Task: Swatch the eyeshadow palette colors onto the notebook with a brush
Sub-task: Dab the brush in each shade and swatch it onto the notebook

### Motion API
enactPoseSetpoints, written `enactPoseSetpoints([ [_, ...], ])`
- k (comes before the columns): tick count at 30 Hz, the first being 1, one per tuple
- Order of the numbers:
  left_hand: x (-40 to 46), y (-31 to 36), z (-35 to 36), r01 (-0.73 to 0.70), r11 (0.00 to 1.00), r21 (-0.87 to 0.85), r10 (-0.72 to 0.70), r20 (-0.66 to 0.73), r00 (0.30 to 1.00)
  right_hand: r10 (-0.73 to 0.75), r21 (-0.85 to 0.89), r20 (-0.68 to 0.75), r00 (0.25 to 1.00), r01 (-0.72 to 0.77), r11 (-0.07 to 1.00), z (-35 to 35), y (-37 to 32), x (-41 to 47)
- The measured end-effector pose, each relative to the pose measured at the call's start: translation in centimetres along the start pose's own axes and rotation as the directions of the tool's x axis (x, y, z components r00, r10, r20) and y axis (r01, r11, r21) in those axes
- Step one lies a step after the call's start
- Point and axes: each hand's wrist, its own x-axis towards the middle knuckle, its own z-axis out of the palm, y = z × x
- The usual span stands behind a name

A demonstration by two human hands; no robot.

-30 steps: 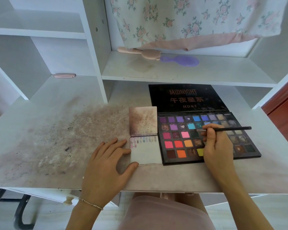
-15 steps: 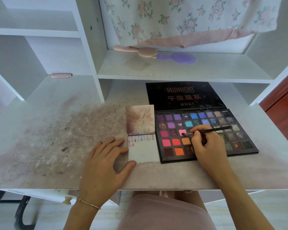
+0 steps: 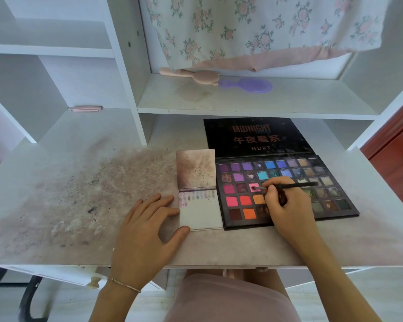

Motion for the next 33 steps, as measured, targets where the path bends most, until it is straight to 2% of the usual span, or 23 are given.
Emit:
enactPoseSetpoints([
  [5, 0.0, 0.0, 0.0, 0.002, 1.000, 0.001, -0.002, 0.010, 1.000, -0.029, 0.134, -0.044, 0.999, 0.035, 0.990, -0.2, -1.1, -0.4],
  [11, 0.0, 0.0, 0.0, 0.010, 1.000, 0.007, -0.010, 0.016, 1.000, -0.057, 0.303, 0.089, 0.994, 0.028, 0.953, 2.1, -3.5, -1.2],
  [14, 0.0, 0.0, -0.1, 0.010, 1.000, 0.002, -0.010, 0.011, 1.000, -0.088, 0.326, 0.172, 0.981, 0.028, 0.945, 3.2, -4.4, -1.3],
  [22, 0.0, 0.0, 0.0, 0.006, 1.000, 0.004, -0.006, 0.001, 1.000, -0.029, 0.376, 0.308, 0.951, -0.093, 0.922, 4.6, -5.5, -0.6],
  [33, 0.0, 0.0, 0.0, 0.007, 1.000, -0.002, -0.007, 0.005, 1.000, 0.022, 0.340, 0.364, 0.931, -0.155, 0.927, 5.0, -5.5, -0.2],
])
